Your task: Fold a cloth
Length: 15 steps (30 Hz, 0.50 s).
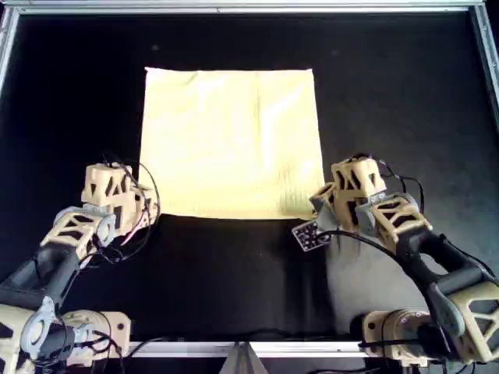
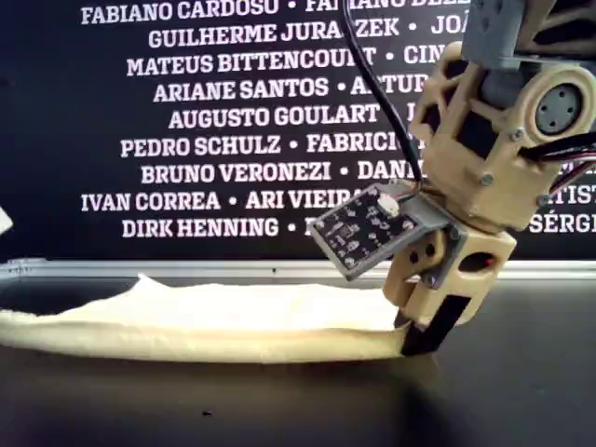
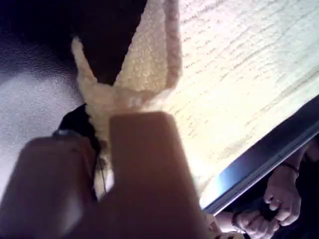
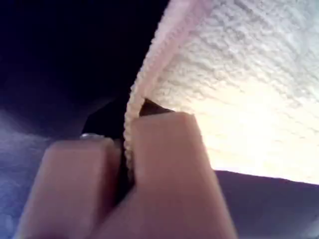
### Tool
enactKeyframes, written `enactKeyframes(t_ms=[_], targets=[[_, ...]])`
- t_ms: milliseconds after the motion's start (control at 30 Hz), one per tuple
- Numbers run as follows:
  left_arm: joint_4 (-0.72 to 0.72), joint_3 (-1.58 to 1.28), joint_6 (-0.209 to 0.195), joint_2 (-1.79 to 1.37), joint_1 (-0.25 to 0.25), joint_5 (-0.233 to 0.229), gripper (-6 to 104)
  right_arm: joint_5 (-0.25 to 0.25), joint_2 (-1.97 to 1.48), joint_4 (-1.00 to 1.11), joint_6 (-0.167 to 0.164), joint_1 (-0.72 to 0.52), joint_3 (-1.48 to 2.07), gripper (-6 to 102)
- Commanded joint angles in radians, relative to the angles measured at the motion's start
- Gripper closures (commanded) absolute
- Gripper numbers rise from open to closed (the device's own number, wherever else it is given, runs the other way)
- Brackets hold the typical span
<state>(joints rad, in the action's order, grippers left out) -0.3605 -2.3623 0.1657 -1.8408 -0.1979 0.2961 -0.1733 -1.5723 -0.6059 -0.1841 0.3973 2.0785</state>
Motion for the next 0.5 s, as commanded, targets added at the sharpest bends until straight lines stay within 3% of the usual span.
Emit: enactKeyframes(t_ms=[0,467], targets=[[0.023,0.037,0.008,-0.048,-0.014,0.003,99,0.0,-0.087,0.026,-0.005,-0.012,-0.06,97],[0.028,0.365,0.009,0.0,0.0,-0.012,99,0.003,0.006,0.026,-0.005,-0.015,-0.428,97]])
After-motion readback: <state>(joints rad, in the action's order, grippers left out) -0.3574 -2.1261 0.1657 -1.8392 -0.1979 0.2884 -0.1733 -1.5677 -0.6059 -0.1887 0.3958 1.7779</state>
